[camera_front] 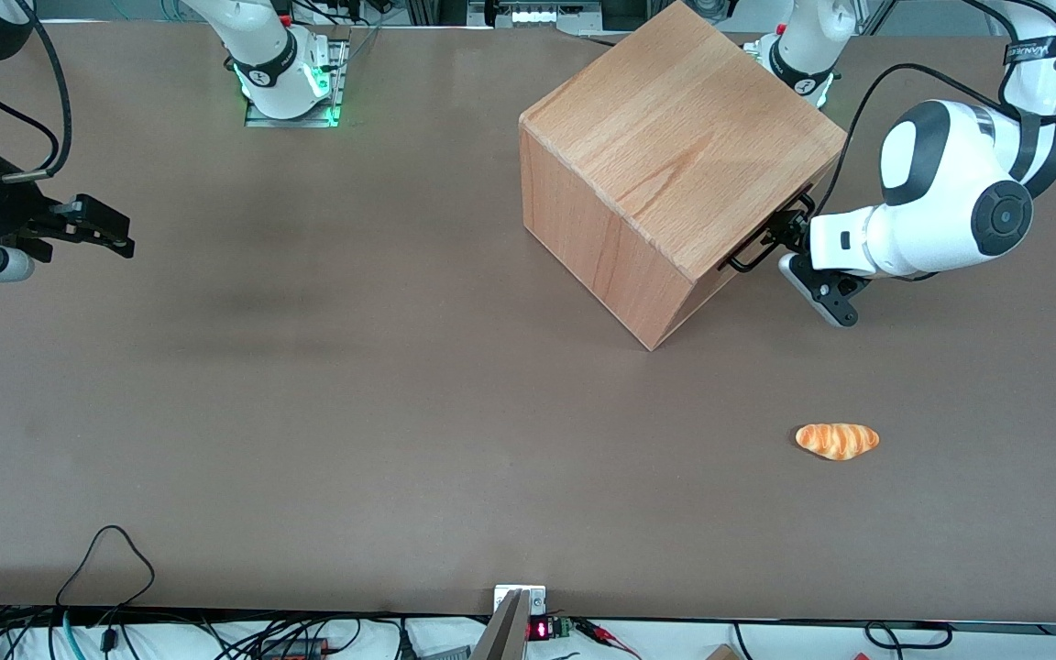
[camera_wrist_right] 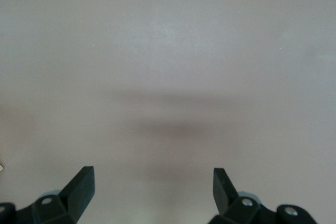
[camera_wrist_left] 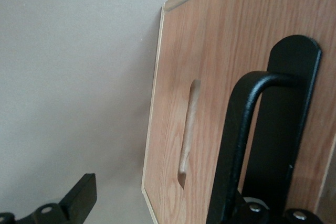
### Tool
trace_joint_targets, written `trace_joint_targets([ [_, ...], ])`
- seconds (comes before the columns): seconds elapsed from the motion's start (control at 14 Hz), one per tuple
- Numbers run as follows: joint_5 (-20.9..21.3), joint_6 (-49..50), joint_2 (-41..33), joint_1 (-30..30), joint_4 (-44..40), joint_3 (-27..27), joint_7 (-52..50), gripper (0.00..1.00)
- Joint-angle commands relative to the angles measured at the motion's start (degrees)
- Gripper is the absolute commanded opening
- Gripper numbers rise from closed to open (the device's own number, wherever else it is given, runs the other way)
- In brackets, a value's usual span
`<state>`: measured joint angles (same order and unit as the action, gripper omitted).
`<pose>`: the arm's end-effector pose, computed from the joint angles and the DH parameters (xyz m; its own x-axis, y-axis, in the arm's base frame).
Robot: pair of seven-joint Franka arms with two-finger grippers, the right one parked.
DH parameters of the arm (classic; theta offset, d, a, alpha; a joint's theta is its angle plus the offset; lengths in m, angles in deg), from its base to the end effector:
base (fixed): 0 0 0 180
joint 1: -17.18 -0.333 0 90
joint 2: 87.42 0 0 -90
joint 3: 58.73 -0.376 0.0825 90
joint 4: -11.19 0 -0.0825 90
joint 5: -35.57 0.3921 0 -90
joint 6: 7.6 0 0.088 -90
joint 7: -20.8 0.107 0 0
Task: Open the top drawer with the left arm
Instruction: 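Pull the handle away from the cabinet to slide the drawer out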
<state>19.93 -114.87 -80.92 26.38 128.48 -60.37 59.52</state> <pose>0.5442 -0.0933 0.4224 0.7586 -0.6452 -0.0905 -0.5805 -0.7325 0.3558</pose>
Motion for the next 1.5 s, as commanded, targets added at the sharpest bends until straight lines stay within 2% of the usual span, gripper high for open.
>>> trace_joint_targets([
  [0.0, -0.97, -5.73, 0.71, -0.32, 0.75, -0.47, 1.27, 1.00],
  [0.29, -0.18, -20.06, 3.78, -0.41, 0.75, -4.42, 1.35, 1.00],
  [0.57, 4.82, -26.22, 5.28, -0.41, -0.39, -6.44, 0.83, 1.00],
  [0.86, 4.92, -32.73, 7.48, -0.41, -2.24, -10.84, 0.48, 1.00],
  [1.21, 5.09, -32.57, 6.87, -0.41, -5.84, -12.16, 0.56, 1.00],
  [1.43, 5.01, -24.24, 5.90, -0.41, -9.35, -12.16, 0.30, 1.00],
])
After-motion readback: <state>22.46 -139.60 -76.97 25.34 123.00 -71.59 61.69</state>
